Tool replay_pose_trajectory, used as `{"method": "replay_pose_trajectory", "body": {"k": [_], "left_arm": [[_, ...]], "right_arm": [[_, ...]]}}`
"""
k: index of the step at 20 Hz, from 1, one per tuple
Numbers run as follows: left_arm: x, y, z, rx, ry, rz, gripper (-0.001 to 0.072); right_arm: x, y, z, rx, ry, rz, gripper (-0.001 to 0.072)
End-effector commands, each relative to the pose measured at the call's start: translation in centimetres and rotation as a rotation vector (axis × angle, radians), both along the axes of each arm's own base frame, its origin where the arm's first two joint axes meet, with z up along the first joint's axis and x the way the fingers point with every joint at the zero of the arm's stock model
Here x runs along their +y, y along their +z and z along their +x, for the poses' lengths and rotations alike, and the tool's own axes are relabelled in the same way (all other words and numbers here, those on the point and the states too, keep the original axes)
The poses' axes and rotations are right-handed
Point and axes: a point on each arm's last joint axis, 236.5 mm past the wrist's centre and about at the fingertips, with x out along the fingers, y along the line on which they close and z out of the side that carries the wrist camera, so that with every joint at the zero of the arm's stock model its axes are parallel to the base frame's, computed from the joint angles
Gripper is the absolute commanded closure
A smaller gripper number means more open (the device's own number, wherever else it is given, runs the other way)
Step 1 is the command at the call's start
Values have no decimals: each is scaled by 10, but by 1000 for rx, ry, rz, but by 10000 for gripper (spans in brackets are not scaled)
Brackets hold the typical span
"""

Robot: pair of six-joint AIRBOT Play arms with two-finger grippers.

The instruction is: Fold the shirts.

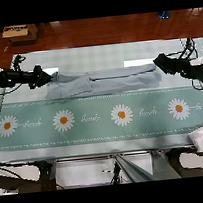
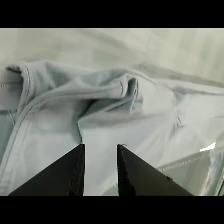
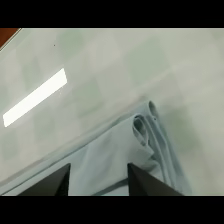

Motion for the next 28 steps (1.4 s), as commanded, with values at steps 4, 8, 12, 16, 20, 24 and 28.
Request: {"method": "replay_pose_trajectory", "body": {"k": [4,8,12,16,20,24,28], "left_arm": [[5,33,-10,-78,-64,12,432],[4,42,-11,-105,-75,19,433],[2,43,-13,-99,-85,12,432],[1,44,-14,-99,-87,5,432],[-6,53,-12,-124,-93,-38,432],[-15,61,-15,-143,-122,-78,432],[-17,62,-19,-134,-137,-87,434]], "right_arm": [[-63,1,-33,99,-100,52,133],[-70,-36,-66,256,-90,232,117],[-37,-45,-47,208,-36,373,118],[1,-59,-23,178,-31,439,119],[31,-74,-2,152,-61,437,123],[27,-74,16,105,-131,366,354],[31,-52,30,47,-76,349,686]]}}
